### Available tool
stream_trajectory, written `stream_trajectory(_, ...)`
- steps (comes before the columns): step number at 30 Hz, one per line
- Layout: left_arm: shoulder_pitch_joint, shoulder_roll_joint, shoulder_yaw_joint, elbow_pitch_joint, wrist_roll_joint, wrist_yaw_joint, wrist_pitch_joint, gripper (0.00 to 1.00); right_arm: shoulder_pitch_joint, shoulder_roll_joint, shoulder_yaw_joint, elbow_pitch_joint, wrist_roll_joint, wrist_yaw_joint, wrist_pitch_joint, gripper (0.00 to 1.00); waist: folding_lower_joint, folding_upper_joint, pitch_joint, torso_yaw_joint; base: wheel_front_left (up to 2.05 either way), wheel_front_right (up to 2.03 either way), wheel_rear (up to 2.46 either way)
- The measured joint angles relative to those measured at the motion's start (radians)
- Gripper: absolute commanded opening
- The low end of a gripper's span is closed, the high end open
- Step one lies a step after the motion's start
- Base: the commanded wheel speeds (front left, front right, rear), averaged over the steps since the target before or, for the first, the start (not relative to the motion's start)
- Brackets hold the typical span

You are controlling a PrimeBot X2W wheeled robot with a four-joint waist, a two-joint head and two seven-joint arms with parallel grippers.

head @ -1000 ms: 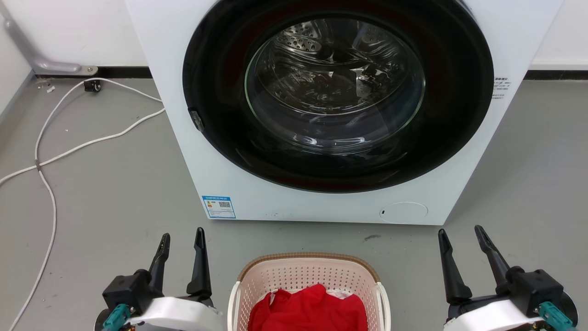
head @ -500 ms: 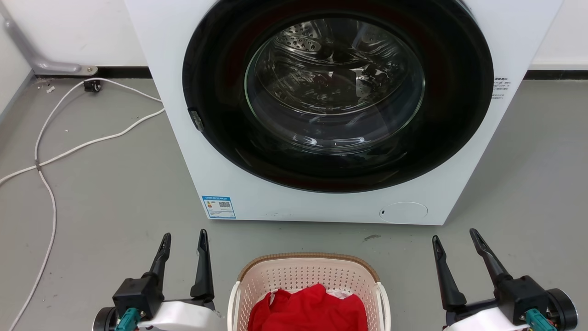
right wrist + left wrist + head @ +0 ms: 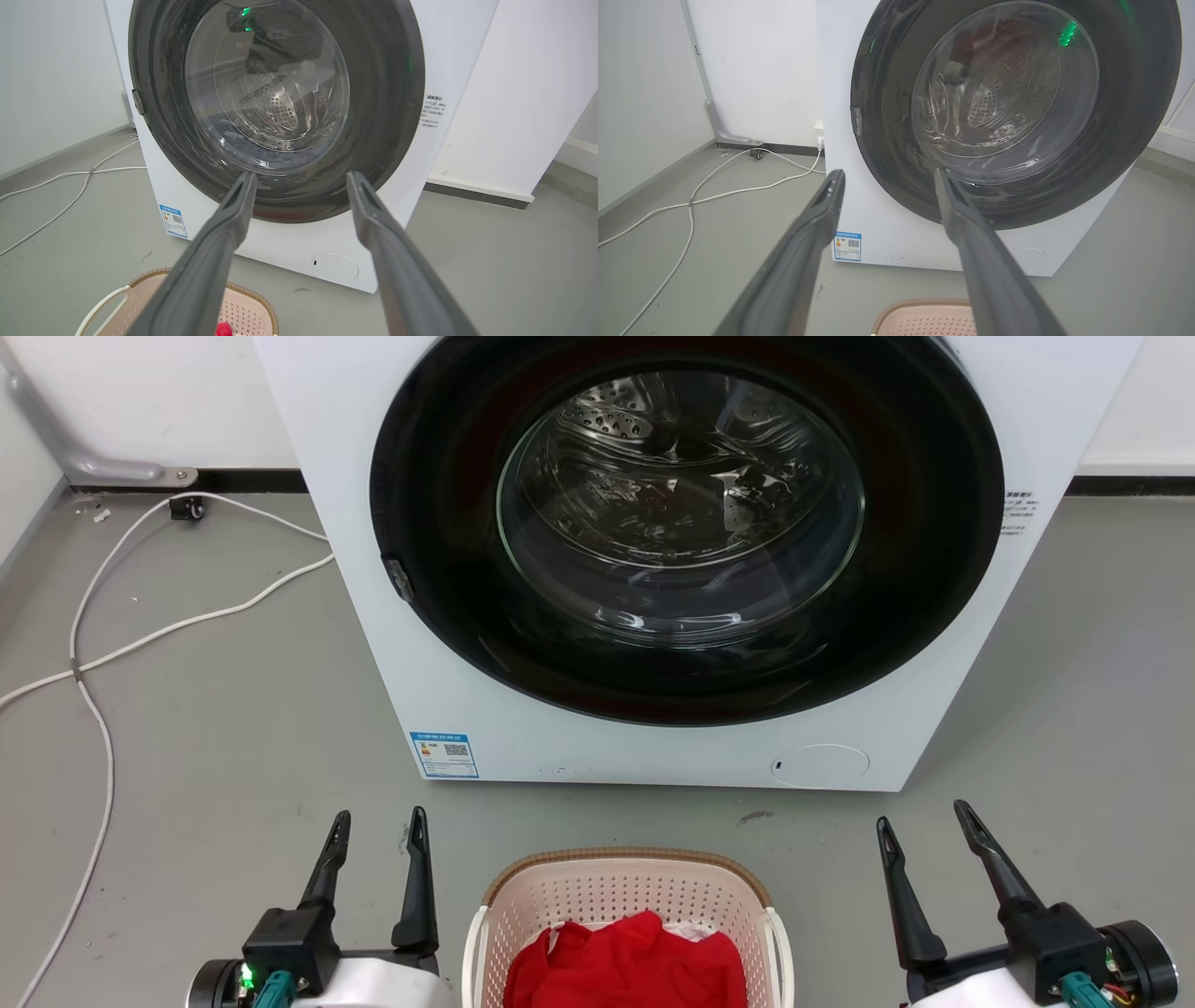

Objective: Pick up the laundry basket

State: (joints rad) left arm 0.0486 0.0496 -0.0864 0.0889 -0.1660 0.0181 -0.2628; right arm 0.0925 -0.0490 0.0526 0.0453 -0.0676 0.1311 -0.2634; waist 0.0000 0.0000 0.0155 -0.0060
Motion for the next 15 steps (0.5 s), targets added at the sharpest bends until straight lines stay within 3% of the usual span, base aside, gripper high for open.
stream_trajectory(15,0.003,0.0,0.007,0.003,0.002,-0.006,0.0,1.0,0.0,0.0,-0.004,0.01,0.017,0.0,0.0,1.0,0.0,0.0,-0.001,-0.001,0.0,0.0,0.0)
